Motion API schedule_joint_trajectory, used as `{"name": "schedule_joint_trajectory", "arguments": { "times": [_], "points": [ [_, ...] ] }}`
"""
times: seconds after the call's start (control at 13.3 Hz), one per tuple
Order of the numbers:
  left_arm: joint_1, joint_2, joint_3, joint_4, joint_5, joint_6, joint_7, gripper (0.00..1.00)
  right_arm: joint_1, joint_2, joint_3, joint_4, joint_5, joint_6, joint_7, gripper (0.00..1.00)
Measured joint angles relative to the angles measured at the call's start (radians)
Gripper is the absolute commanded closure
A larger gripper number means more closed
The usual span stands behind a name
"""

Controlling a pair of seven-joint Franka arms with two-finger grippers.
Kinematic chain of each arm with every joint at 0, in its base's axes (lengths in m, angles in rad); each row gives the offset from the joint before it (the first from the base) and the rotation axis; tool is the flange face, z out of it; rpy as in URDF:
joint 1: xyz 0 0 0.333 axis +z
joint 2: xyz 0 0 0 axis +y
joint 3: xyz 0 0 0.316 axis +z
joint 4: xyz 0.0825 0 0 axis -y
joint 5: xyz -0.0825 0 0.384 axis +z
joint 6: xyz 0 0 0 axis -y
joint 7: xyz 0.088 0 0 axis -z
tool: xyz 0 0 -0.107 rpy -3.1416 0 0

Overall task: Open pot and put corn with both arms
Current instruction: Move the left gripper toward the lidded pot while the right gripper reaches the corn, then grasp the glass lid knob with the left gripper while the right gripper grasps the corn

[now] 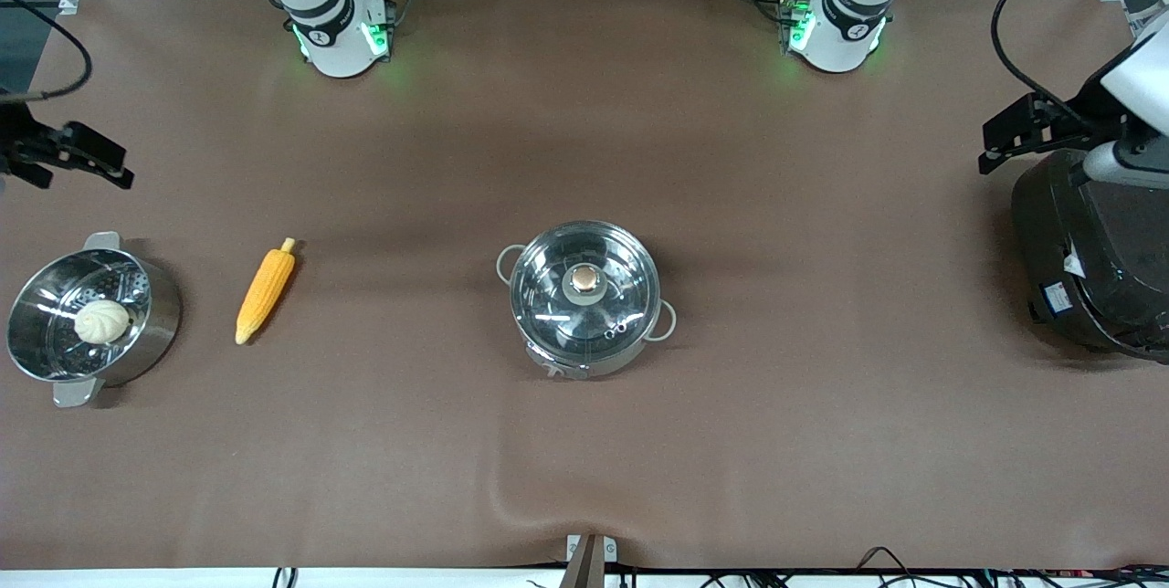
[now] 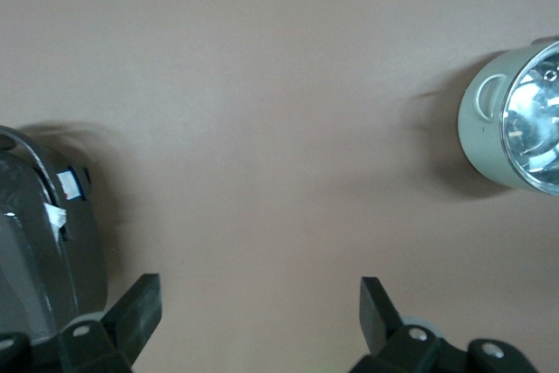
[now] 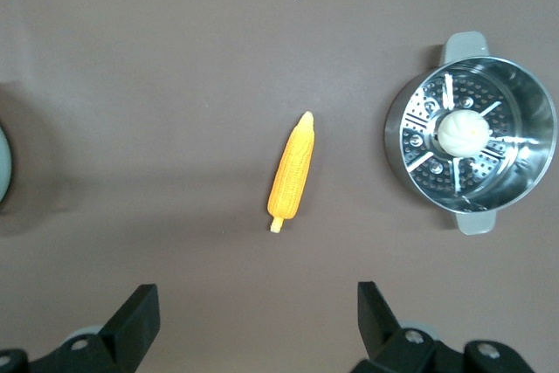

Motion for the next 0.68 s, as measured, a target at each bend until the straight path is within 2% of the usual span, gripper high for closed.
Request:
{"name": "schedule_joint_trajectory", "arguments": {
  "times": [0.23,0.38,0.53,0.68],
  "points": [
    [-0.025,0.065,-0.005,-0.004,-0.001,0.022,0.000,0.00,0.000,0.009,0.000,-0.134,0.000,0.148,0.000,0.00],
    [-0.069,0.120,-0.009,-0.005,-0.006,0.090,-0.029,0.00,0.000,0.017,0.000,-0.236,0.000,0.291,0.000,0.00],
    [-0.144,0.180,-0.012,-0.005,-0.008,0.161,-0.121,0.00,0.000,0.032,0.000,-0.346,0.000,0.430,0.000,0.00],
    [-0.239,0.239,-0.015,-0.006,-0.008,0.232,-0.228,0.00,-0.003,0.073,-0.001,-0.407,-0.001,0.481,0.002,0.00]
  ]
}}
